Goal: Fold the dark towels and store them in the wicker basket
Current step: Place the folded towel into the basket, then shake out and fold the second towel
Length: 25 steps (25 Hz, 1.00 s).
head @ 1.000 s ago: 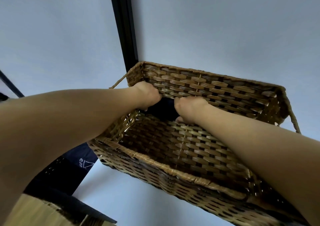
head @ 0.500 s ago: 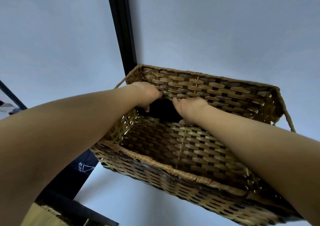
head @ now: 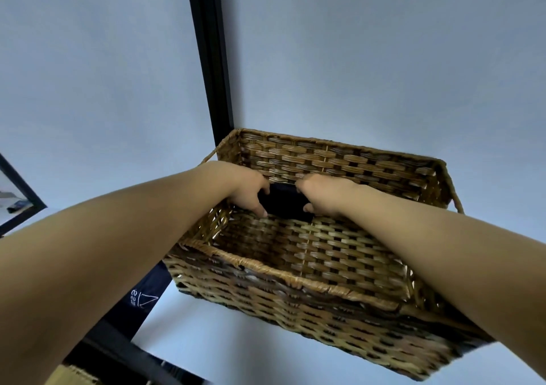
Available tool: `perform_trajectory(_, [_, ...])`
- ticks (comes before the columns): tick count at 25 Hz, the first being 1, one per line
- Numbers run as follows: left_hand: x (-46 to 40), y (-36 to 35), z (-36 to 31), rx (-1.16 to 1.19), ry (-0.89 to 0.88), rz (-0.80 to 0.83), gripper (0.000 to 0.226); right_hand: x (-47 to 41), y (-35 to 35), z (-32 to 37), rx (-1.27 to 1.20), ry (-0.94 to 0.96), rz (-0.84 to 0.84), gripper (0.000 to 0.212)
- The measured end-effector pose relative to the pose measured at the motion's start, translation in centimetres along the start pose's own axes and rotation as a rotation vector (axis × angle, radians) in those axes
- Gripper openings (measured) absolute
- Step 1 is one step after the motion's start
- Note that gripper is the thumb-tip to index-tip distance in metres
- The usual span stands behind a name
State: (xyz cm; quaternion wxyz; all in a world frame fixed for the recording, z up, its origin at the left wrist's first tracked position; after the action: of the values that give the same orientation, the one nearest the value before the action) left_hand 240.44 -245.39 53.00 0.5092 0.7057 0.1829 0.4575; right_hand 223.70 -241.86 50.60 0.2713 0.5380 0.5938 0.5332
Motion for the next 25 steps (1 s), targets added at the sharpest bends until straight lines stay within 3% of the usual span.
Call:
perform_trajectory(2, [0.9,0.8,-0.1,0.046,-0.05,-0.093,0.072,1.4,1.3,-0.4,0.018,0.032,-0.027,0.046])
perform_trajectory(7, [4.6,4.0,-1.4,-0.027,-0.156,-0.573,0.082,7.5,5.3,-3.3,0.086,-0.051,-0.256,0.058])
perform_trajectory(10, [5.9,5.6,-4.4,-0.059,-0.174,-0.721,0.089,11.7,6.7,-5.4,0.161,-0.155,-0.411,0.068])
perform_trajectory(18, [6.1,7.6,-21.1,-0.037,-0.371,-0.848,0.085,26.0,4.7,-14.4,0.155,-0.391,-0.47,0.068])
perform_trajectory(25, [4.5,4.6,-41.1,0.024,-0.626,-0.792,0.077,44.5,-6.2,-25.2,-0.178,-0.724,-0.47,0.05])
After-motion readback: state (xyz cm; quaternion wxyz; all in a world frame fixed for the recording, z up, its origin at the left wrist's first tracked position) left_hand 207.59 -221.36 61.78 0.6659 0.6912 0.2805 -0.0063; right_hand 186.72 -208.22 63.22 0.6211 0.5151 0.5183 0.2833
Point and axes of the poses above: each hand's wrist, its own x-axis away from the middle knuckle, its own y-axis out of the back of the hand, z = x × y, the point moved 3 cm from there along -x, towards the middle knuckle, and after that the axes turned 10 degrees about x, right-handed, at the moved point
